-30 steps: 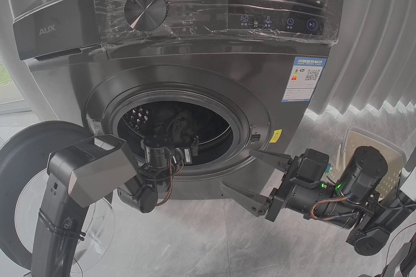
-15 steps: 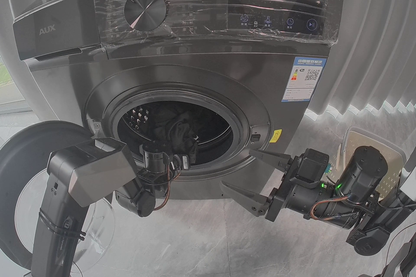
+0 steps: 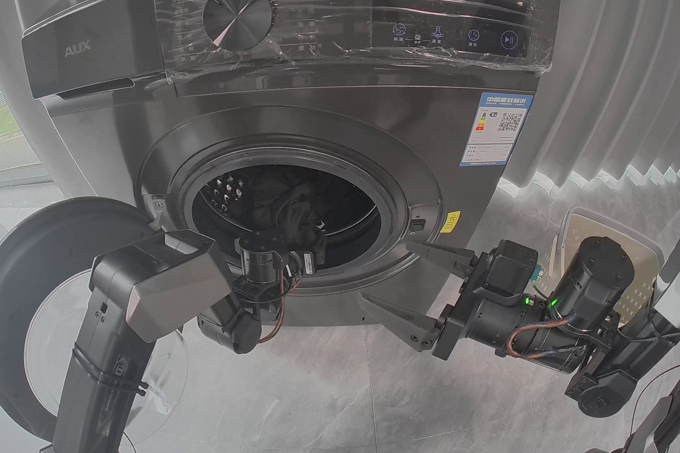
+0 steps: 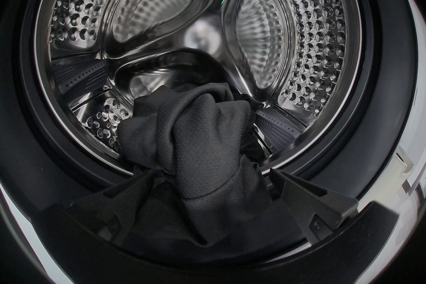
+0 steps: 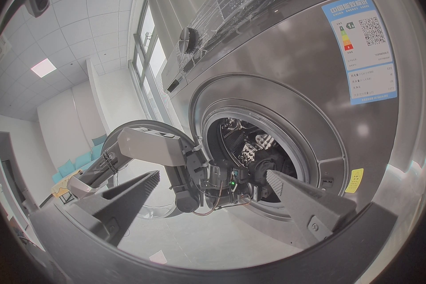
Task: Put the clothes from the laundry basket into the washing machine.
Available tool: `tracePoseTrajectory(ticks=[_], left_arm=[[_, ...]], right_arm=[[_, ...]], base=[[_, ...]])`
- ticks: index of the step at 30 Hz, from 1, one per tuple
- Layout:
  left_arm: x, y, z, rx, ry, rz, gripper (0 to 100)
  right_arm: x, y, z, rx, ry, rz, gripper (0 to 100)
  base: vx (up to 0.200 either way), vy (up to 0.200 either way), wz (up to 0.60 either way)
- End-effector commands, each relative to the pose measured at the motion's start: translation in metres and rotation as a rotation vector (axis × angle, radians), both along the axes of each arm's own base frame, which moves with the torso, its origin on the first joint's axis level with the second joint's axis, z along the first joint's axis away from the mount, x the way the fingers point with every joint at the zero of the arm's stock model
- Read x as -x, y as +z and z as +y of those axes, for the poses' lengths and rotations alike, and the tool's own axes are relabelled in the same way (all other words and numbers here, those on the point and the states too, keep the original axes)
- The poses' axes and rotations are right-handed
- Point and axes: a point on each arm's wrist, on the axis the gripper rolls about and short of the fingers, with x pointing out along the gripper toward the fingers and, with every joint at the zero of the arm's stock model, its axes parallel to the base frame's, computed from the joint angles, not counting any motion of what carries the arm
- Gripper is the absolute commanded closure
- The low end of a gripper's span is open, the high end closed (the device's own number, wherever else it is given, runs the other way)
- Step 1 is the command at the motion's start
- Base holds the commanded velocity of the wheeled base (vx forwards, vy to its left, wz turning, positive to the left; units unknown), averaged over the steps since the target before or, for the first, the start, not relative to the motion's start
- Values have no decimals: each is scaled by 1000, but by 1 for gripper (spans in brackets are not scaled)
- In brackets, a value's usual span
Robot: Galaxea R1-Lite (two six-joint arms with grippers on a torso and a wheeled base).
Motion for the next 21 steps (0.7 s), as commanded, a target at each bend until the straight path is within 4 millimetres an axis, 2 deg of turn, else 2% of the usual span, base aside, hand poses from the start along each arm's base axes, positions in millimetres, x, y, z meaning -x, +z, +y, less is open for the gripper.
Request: tracePoseTrajectory(ticks=[1, 11, 12, 21], left_arm=[[0, -4, 0, -3, 2, 9, 0], [1, -1, -3, 2, -15, -6, 0], [1, 0, -3, 2, -16, -6, 100], [-1, -2, 0, -27, -14, -9, 100]], right_arm=[[0, 1, 0, -4, 1, -3, 0], [1, 2, 0, -7, 1, -7, 0], [0, 2, 0, -6, 1, -6, 0], [2, 2, 1, -7, 7, -7, 0]], base=[[0, 0, 0], [0, 0, 0], [0, 0, 0], [0, 0, 0]])
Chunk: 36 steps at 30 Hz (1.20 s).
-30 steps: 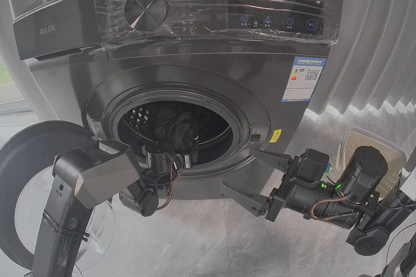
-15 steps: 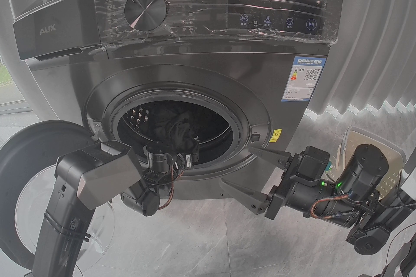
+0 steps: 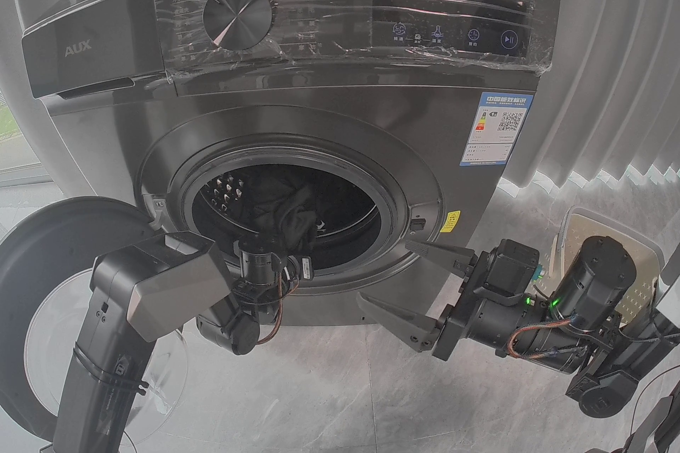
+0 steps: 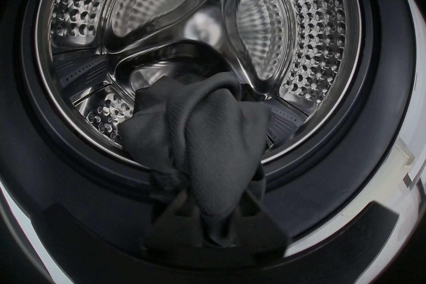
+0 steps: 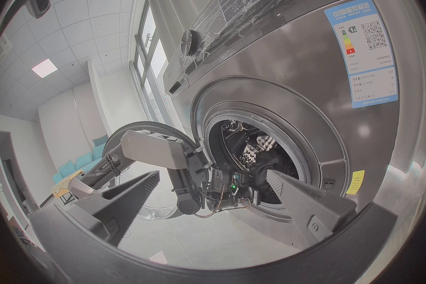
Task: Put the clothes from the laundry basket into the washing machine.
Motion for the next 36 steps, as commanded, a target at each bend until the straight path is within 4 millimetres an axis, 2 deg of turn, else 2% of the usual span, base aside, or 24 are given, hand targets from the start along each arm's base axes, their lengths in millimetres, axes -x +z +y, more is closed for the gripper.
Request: tracePoseTrajectory(ticks=[1, 4, 7, 10, 19, 27, 28, 33, 36], left_arm=[[-4, 3, 0, 2, 3, -25, 100], [-10, 12, -3, 20, 3, -64, 100], [-28, 41, -10, 79, 6, -178, 100], [-39, 60, -14, 118, 8, -254, 100], [-64, 61, -23, 152, 21, -322, 100], [-66, 58, -19, 144, 30, -315, 100], [-66, 58, -19, 146, 29, -316, 0], [-64, 58, -20, 148, 26, -311, 0], [-53, 57, -20, 128, 18, -267, 0]], right_arm=[[0, 0, 0, -1, 1, -2, 0], [0, 0, 0, -1, 1, -2, 0], [0, 0, 0, -1, 1, -2, 0], [0, 0, 0, -1, 1, -2, 0], [0, 1, 0, -2, 3, -3, 0], [0, 1, 0, -3, 1, -4, 0], [1, 2, 0, -5, 3, -6, 0], [1, 3, -1, -8, 1, -8, 0], [1, 3, -1, -9, 3, -9, 0]], base=[[0, 0, 0], [0, 0, 0], [0, 0, 0], [0, 0, 0], [0, 0, 0], [0, 0, 0], [0, 0, 0], [0, 0, 0], [0, 0, 0]])
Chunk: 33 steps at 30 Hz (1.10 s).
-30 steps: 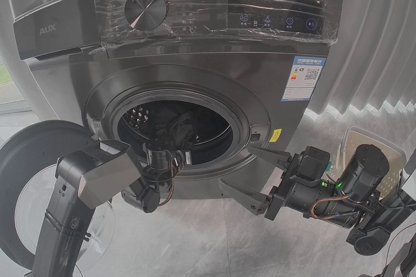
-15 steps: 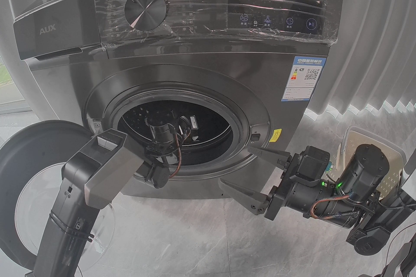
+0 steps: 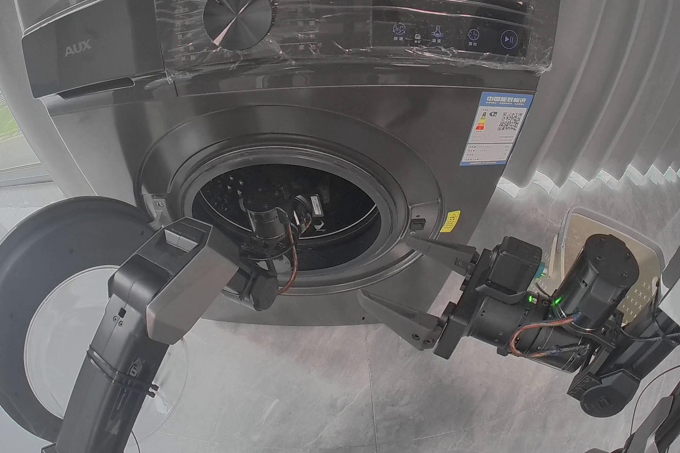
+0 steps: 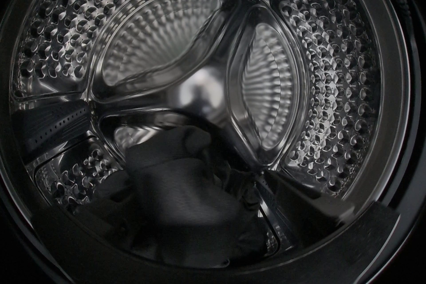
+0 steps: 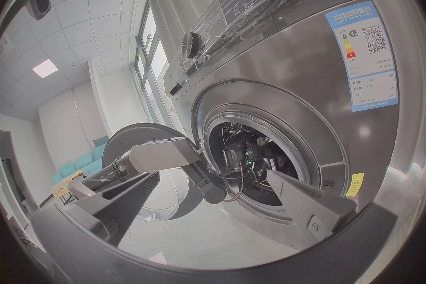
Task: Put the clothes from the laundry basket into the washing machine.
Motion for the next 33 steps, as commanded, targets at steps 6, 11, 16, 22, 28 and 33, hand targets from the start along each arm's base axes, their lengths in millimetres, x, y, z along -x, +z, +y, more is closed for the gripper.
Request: tracePoseTrajectory(ticks=[6, 11, 16, 22, 28, 33], left_arm=[[61, -14, 13, -123, -30, 260, 0], [90, -20, 21, -163, -46, 344, 0], [110, -9, 22, -142, -65, 369, 0], [130, -7, 22, -149, -90, 401, 0], [152, 24, 22, -122, -118, 339, 0], [150, 29, 26, -115, -106, 326, 0]], right_arm=[[1, 2, 0, -4, 2, -5, 0], [1, 2, 0, -4, 2, -7, 0], [1, 2, -1, -6, 2, -8, 0], [1, 2, -1, -6, 2, -8, 0], [1, 3, -1, -8, 2, -10, 0], [2, 4, 1, -9, 6, -11, 0]], base=[[0, 0, 0], [0, 0, 0], [0, 0, 0], [0, 0, 0], [0, 0, 0], [0, 0, 0]])
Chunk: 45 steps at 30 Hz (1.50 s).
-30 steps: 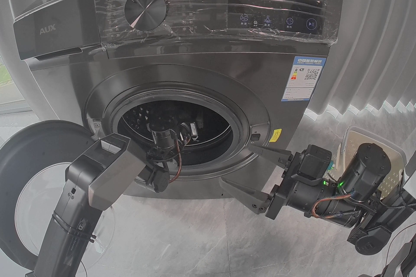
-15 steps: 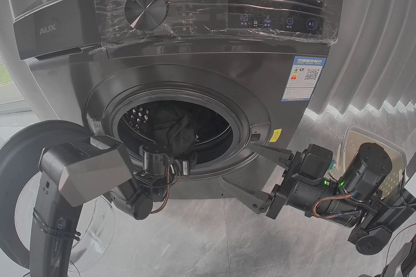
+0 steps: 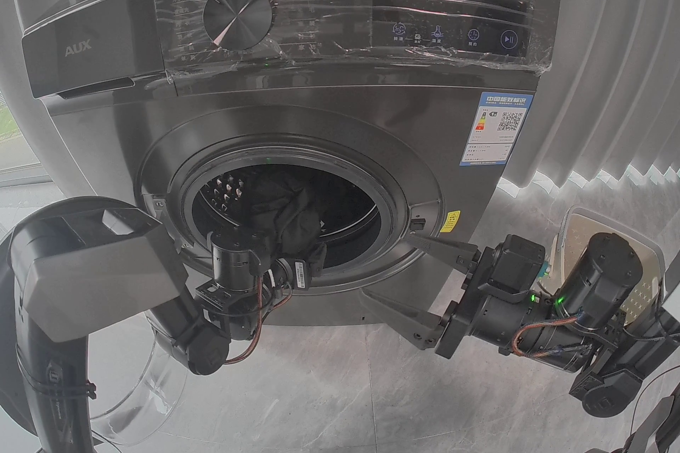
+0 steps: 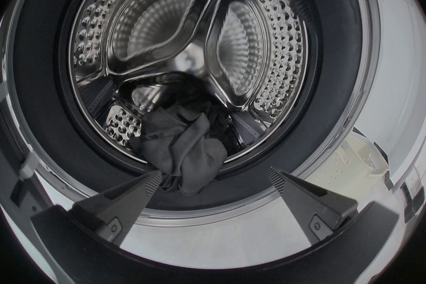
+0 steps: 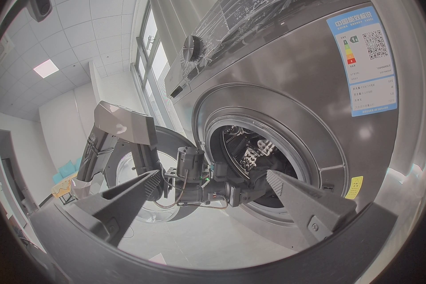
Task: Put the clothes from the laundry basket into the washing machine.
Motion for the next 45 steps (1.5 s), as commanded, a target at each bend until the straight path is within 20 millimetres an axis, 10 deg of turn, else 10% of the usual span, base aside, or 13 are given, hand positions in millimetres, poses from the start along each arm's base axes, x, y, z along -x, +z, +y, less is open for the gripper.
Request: tracePoseTrajectory(ticks=[1, 24, 25, 45], left_arm=[[2, 13, 4, 14, 6, -25, 0], [-72, -47, 13, -157, -3, 41, 0], [-73, -47, 13, -158, -2, 41, 100], [-121, -19, 11, -128, 40, -128, 100]], right_arm=[[2, 1, 2, -3, 11, -3, 0], [2, -1, 2, 3, 9, 5, 0], [1, -2, 2, 3, 10, 7, 0], [2, -1, 2, 0, 11, 4, 0]], base=[[0, 0, 0], [0, 0, 0], [0, 0, 0], [0, 0, 0]])
